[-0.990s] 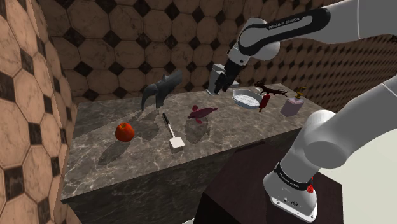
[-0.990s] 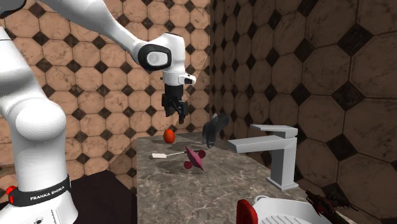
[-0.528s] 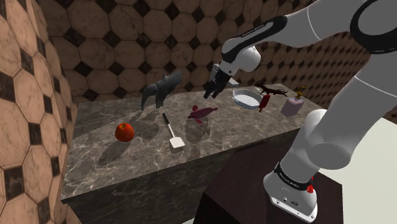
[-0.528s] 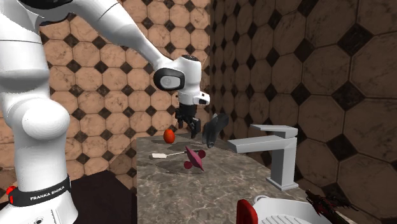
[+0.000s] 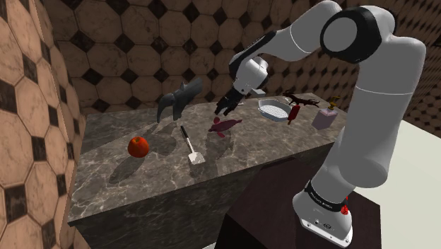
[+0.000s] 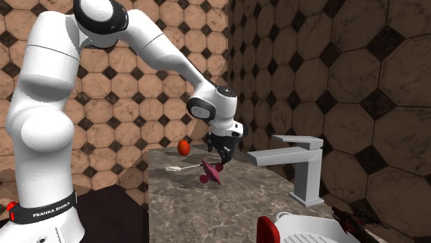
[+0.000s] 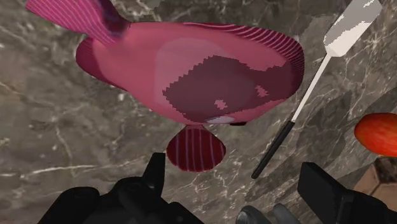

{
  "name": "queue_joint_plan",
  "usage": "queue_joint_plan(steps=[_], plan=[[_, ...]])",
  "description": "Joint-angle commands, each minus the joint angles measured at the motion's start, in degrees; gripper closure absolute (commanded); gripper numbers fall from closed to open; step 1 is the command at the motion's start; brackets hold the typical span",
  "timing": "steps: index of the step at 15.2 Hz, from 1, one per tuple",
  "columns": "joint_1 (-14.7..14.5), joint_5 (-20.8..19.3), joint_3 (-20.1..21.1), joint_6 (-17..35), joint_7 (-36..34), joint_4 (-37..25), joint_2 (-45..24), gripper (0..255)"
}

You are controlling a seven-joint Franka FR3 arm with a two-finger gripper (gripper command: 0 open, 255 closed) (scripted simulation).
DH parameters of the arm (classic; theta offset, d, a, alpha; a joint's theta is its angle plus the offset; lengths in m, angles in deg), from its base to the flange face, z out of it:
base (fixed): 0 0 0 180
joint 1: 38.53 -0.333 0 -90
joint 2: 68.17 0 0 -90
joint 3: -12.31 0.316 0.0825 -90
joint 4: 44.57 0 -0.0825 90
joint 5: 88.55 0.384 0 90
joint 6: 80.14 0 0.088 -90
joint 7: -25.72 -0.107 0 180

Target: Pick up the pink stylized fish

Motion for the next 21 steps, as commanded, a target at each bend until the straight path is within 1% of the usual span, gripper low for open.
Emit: queue_joint_plan(steps=[1,7,9,10,18,21], plan=[[1.08,3.46,0.88,-0.37,2.44,-1.98,-3.17,0],[2.15,7.61,2.37,1.03,6.47,-2.66,-7.13,0],[2.26,8.00,2.52,1.16,6.85,-2.74,-7.51,0],[2.27,7.90,2.49,1.08,6.75,-2.88,-7.54,255],[2.28,8.14,2.57,1.23,6.99,-2.72,-7.61,255],[1.88,6.63,2.00,0.72,5.52,-2.46,-6.18,255]])
